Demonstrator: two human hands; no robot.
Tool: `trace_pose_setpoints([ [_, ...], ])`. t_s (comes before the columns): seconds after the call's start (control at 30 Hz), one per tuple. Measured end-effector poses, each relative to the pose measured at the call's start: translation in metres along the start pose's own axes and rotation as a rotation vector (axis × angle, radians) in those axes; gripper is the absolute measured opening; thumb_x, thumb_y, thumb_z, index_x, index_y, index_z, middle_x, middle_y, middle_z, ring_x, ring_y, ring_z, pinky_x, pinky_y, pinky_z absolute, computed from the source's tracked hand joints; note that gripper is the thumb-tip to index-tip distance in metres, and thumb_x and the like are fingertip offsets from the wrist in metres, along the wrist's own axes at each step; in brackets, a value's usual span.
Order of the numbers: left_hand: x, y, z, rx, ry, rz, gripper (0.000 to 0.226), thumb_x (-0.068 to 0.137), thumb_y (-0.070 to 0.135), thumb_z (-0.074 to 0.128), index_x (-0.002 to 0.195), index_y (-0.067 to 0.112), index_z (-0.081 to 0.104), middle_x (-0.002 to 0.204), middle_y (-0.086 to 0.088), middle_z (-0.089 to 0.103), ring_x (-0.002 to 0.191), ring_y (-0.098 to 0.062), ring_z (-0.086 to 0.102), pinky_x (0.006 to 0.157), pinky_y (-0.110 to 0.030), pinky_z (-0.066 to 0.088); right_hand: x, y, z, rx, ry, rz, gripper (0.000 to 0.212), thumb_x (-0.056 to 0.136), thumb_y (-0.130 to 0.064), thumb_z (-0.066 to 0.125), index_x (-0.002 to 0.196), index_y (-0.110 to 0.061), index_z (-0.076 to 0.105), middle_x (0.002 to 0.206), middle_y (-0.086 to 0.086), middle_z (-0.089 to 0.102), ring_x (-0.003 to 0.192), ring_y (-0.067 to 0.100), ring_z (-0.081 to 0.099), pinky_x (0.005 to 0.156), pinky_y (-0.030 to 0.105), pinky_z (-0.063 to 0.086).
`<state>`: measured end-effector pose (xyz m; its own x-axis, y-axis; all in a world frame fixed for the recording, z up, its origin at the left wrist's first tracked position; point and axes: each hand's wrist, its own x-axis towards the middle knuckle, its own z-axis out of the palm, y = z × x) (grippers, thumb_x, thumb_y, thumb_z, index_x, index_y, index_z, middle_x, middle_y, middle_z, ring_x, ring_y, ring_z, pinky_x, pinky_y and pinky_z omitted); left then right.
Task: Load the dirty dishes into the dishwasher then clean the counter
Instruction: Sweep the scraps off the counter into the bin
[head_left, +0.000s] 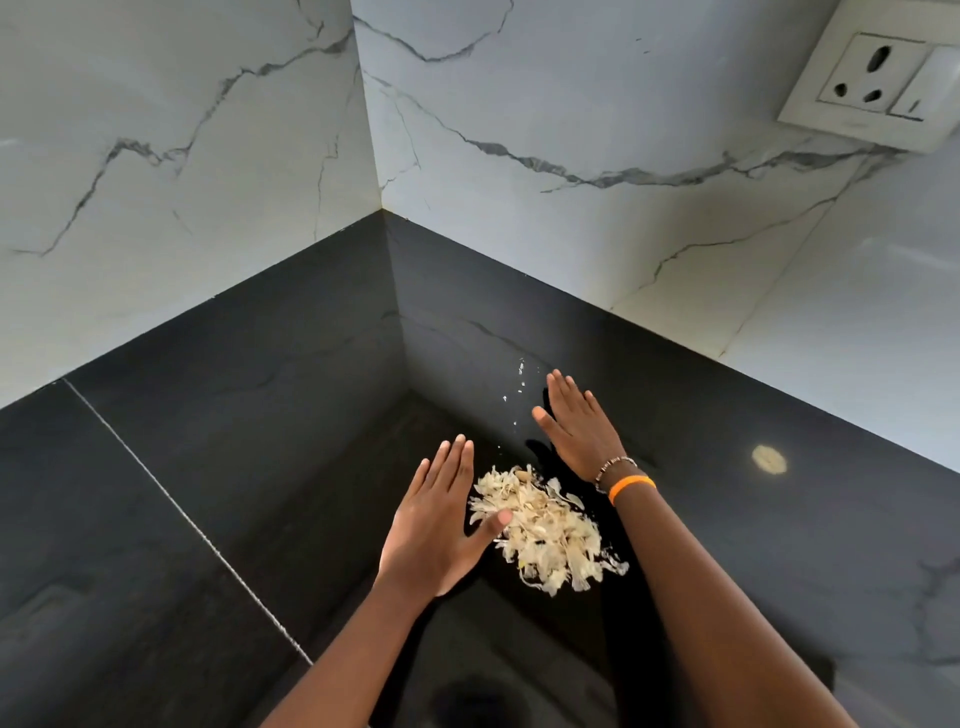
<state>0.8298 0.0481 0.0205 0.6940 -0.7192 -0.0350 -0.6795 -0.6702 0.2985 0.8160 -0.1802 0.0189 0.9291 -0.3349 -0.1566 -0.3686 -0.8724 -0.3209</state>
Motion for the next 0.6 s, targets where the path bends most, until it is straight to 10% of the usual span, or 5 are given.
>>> trace_pose_setpoints([
  [0.3,0.000,0.001,-0.002,-0.005,-0.005,0.005,0.097,0.074,0.082,-0.005,0.146,0.019,-0.016,0.153,0.008,-0.023,0.140,-0.006,-0.025,0.115,-0.025,-0.014,0.086,-0.014,-0.006,-0.158,-0.009,-0.063,0.062,0.099,-0.045,0.014,0.148,-0.010,-0.001,0.157,0.004,-0.006,0.145,0.017,-0.007,0.117,0.034,-0.005],
  [0.6,0.001,0.001,0.001,-0.017,0.000,0.004,0.094,0.077,0.078,0.001,0.146,0.017,-0.013,0.155,0.006,-0.016,0.141,-0.006,-0.021,0.117,-0.026,-0.010,-0.030,-0.022,0.006,0.088,-0.296,-0.528,0.093,0.070,-0.078,-0.017,0.144,-0.023,-0.001,0.152,-0.012,-0.011,0.139,-0.001,-0.017,0.109,0.011,-0.017],
])
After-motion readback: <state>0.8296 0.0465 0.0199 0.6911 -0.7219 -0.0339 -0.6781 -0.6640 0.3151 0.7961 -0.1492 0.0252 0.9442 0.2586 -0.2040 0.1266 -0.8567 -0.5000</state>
